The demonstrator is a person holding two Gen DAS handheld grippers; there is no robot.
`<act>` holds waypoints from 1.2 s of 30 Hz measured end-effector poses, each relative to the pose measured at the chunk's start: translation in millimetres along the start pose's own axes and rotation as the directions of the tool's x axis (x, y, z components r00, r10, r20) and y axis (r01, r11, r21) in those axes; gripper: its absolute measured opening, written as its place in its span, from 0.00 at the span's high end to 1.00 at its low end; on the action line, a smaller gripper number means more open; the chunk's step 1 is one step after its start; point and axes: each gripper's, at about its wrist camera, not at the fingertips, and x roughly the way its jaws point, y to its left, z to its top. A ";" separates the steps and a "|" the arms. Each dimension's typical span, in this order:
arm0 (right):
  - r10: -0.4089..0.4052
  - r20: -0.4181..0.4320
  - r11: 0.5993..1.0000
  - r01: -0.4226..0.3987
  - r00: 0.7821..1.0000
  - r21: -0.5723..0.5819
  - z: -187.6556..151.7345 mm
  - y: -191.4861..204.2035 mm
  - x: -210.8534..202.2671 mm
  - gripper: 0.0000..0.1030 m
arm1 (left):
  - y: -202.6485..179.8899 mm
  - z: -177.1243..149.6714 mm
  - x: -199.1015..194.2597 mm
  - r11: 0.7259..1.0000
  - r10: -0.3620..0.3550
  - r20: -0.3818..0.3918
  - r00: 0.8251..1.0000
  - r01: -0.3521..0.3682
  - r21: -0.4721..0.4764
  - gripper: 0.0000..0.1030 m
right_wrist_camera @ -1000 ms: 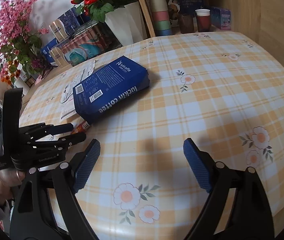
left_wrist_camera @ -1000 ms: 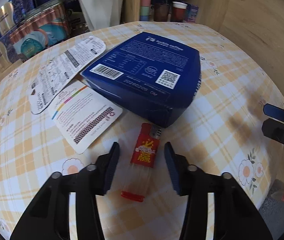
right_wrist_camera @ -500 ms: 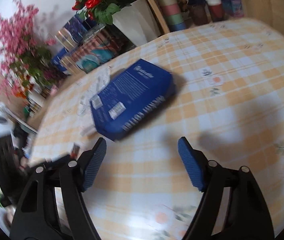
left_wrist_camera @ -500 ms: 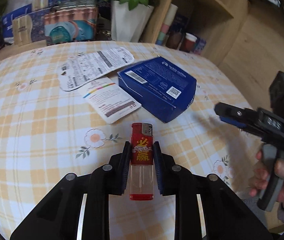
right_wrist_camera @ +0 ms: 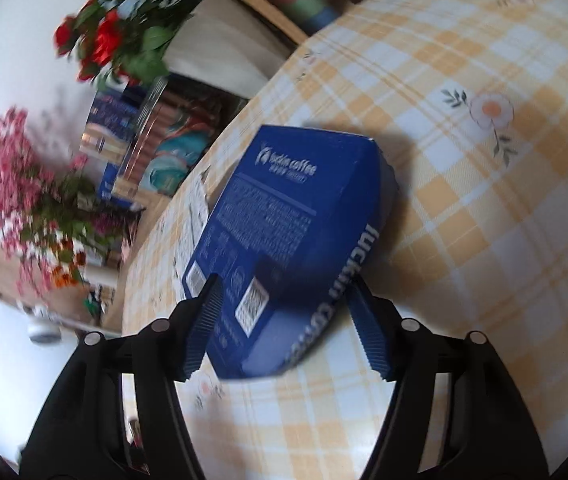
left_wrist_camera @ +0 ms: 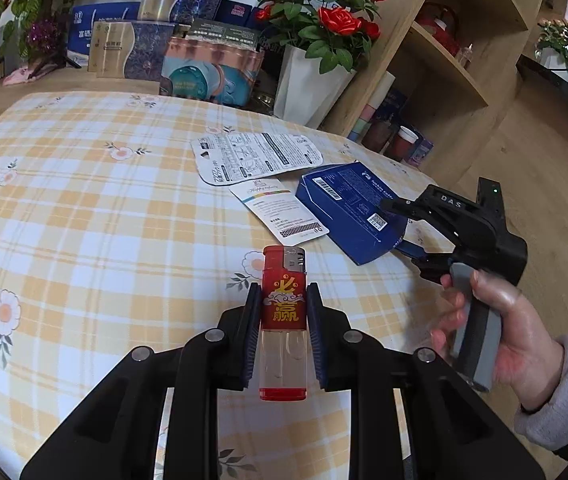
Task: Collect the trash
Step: 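Grasp the blue Luckin coffee box with the right gripper while the left holds the lighter, then carry the coffee box over the bin and open the right gripper while the left carries the lighter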
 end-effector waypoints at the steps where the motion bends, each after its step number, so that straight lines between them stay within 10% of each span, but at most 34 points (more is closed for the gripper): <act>1: 0.005 0.004 1.000 -0.005 1.000 0.011 0.9 -1.7 2.3 0.40 | 0.3 -1.2 -1.4 1.000 -0.002 0.000 1.000 0.002 0.001 0.78; 8: 0.101 0.006 0.991 -0.101 0.995 0.088 2.1 -12.0 6.1 0.64 | -2.9 -7.3 -11.6 1.000 -0.005 0.013 1.000 0.005 0.016 0.78; 18: 0.114 0.083 0.972 -0.093 0.990 -0.216 -3.5 40.3 -55.3 0.83 | -7.6 -7.8 -38.3 1.000 -0.021 0.055 0.998 0.021 0.005 0.78; 36: 0.104 0.113 0.836 -0.026 0.988 -0.548 -70.0 94.0 -157.6 0.83 | -32.8 -18.0 -128.2 0.998 -0.051 0.150 0.987 0.047 0.030 0.78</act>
